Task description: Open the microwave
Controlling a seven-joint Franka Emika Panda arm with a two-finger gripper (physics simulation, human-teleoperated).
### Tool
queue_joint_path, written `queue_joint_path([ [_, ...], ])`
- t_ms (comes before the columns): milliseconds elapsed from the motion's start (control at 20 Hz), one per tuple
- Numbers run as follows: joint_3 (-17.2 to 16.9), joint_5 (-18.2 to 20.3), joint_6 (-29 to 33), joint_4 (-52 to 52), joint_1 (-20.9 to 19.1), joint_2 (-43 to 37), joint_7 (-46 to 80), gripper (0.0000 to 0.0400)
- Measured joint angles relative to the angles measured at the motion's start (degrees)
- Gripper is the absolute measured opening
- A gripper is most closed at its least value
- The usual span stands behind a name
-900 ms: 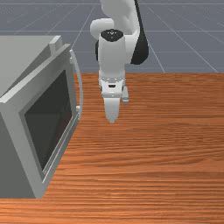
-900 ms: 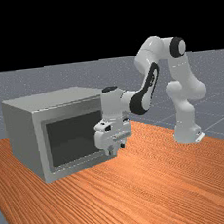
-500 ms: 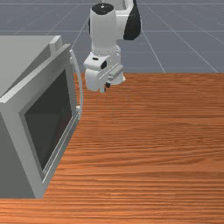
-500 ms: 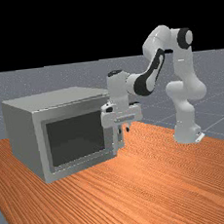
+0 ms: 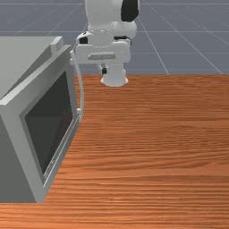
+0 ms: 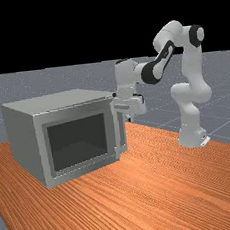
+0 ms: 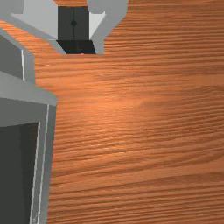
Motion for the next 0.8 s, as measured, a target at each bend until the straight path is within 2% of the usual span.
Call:
queue_joint_path([
  [300,-0.31,0.16,-5.40,2.10,-0.32,-2.80,1.11,0.0000],
  [550,-1.55,-0.06,-9.18,11.79,-1.36,-4.14,1.77,0.0000],
  [600,-2.40,-0.19,-9.32,13.65,-2.02,-3.67,1.73,0.0157],
  [650,-3.32,-0.31,-9.50,15.25,-2.88,-3.11,1.67,0.0252],
  [700,-4.15,-0.39,-9.62,16.59,-3.70,-2.62,1.61,0.0310],
  [800,-5.86,-0.37,-9.51,19.52,-5.25,-1.52,1.48,0.0367],
])
